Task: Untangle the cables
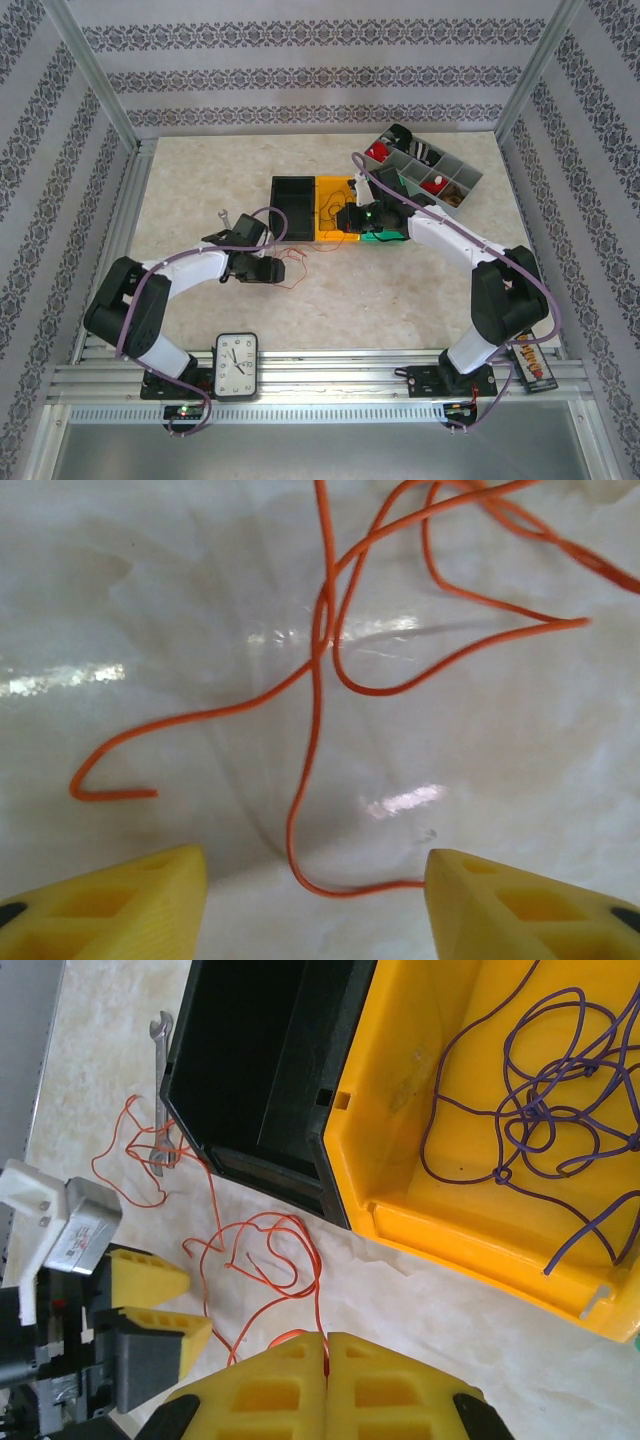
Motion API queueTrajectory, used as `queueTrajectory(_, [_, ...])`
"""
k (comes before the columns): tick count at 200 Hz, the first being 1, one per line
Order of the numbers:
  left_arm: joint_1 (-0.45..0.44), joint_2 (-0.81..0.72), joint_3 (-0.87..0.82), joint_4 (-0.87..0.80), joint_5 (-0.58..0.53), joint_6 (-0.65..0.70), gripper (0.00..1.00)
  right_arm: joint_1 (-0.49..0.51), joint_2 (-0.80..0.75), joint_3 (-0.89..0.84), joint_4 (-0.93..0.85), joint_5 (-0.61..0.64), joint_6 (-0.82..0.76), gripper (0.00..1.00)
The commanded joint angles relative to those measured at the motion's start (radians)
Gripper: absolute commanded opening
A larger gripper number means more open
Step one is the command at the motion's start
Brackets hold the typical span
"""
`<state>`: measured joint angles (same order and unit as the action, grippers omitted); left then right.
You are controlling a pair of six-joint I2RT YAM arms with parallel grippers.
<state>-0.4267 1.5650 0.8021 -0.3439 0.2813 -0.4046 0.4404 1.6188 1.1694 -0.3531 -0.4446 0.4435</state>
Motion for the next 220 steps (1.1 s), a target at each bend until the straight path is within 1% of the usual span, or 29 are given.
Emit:
queueTrajectory(1, [-0.014,0.035,0.017,0.077,-0.032,0.005,0.51,-0.002,-0.014,0.002,0.013,0.013,0.012,0.0])
queueTrajectory(12, [-0.014,0.07,0.036,0.079,-0.037,0.005,0.47,-0.003,-0.016,-0.001,0.012,0.015,0.012,0.0])
queueTrajectory(32, [-0.015,0.138,0.063,0.073,-0.042,0.002,0.34,-0.002,-0.026,-0.009,0.019,0.015,0.02,0.0])
queueTrajectory(42, [-0.015,0.161,0.071,0.065,-0.061,-0.004,0.24,-0.002,-0.033,-0.012,0.019,0.019,0.021,0.0])
queueTrajectory(58, [-0.015,0.168,0.077,0.053,-0.105,-0.015,0.0,-0.005,-0.048,-0.019,0.017,0.038,0.021,0.0])
queueTrajectory(76, [-0.015,0.128,0.073,0.049,-0.169,-0.026,0.0,-0.014,-0.074,-0.028,0.014,0.091,0.028,0.0])
queueTrajectory(87, [-0.012,0.073,0.059,0.064,-0.19,-0.028,0.0,-0.029,-0.097,-0.039,0.013,0.161,0.045,0.0])
queueTrajectory(100, [-0.007,-0.009,0.035,0.102,-0.177,-0.011,0.0,-0.053,-0.134,-0.061,0.008,0.276,0.077,0.0])
queueTrajectory(113, [0.007,-0.098,0.009,0.144,-0.11,0.009,0.0,-0.087,-0.173,-0.091,0.007,0.372,0.111,0.0])
queueTrajectory(127, [0.035,-0.18,-0.006,0.168,-0.016,0.024,0.0,-0.134,-0.208,-0.13,0.014,0.413,0.151,0.0])
queueTrajectory(151, [0.083,-0.258,0.041,0.113,0.183,0.07,0.0,-0.191,-0.231,-0.17,0.03,0.38,0.175,0.0])
queueTrajectory(183, [0.095,-0.287,0.165,-0.006,0.431,0.149,0.0,-0.191,-0.231,-0.194,0.035,0.351,0.173,0.0])
queueTrajectory(205, [0.095,-0.274,0.255,-0.066,0.544,0.174,0.0,-0.182,-0.22,-0.199,0.048,0.32,0.169,0.0])
queueTrajectory(211, [0.095,-0.268,0.277,-0.078,0.575,0.179,0.0,-0.179,-0.218,-0.197,0.054,0.3,0.162,0.06])
queueTrajectory(220, [0.095,-0.258,0.304,-0.095,0.604,0.182,0.0,-0.168,-0.215,-0.187,0.058,0.275,0.151,0.19])
